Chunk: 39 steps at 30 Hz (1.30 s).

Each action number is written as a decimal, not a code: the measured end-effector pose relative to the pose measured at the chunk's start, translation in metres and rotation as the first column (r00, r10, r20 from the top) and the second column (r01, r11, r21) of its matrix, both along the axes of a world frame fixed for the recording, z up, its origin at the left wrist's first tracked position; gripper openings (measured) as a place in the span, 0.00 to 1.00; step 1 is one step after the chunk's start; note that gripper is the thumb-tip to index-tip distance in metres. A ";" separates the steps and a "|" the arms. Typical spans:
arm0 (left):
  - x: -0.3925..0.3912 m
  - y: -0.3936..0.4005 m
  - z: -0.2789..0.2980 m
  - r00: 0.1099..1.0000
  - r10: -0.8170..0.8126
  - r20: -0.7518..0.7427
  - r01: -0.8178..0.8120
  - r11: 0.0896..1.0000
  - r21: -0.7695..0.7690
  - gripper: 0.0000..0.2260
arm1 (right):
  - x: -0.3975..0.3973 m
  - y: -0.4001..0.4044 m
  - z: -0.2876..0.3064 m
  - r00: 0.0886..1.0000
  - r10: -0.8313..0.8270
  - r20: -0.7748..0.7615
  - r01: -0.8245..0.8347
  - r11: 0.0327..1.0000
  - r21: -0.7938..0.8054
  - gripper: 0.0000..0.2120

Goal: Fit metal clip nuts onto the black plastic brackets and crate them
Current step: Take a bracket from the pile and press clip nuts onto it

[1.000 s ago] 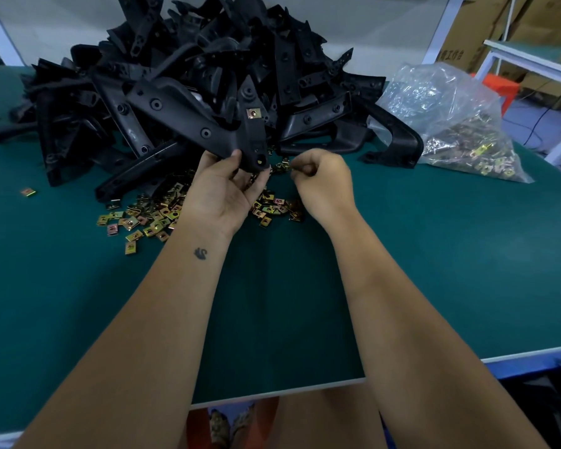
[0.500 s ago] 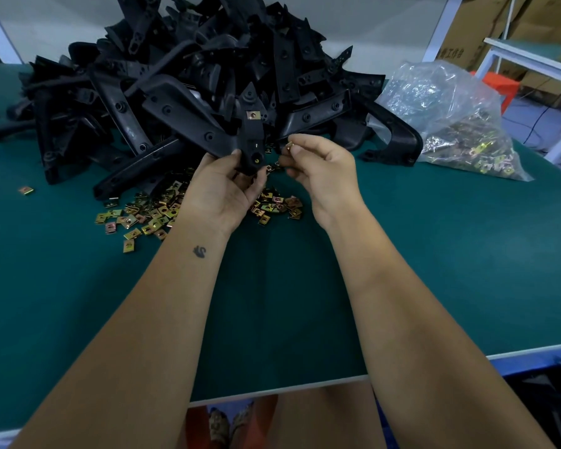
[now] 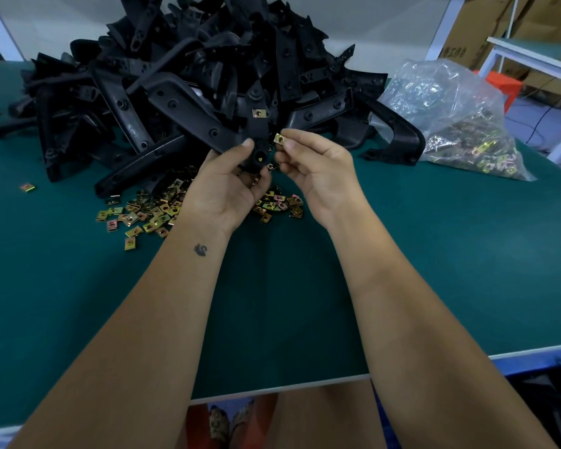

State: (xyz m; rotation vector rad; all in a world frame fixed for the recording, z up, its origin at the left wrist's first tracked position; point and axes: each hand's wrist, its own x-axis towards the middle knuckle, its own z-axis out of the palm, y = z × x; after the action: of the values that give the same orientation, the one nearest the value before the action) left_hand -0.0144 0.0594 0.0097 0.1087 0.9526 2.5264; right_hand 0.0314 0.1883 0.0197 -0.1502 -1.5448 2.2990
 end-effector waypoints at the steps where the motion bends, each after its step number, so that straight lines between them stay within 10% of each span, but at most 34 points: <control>1: 0.000 0.000 0.000 1.000 -0.004 0.000 0.004 1.000 0.003 0.07 | 0.000 0.000 0.000 1.000 0.009 0.003 -0.009 1.000 0.004 0.07; 39: 0.003 0.010 -0.003 0.988 0.014 -0.155 -0.040 0.986 -0.164 0.14 | -0.003 -0.005 0.001 0.992 -0.123 -0.006 0.122 0.987 0.105 0.11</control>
State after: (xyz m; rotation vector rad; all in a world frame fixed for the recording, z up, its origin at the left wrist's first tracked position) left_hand -0.0115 0.0690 0.0071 0.2438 1.2300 2.4790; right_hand 0.0285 0.1835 0.0202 -0.2126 -1.6067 2.1186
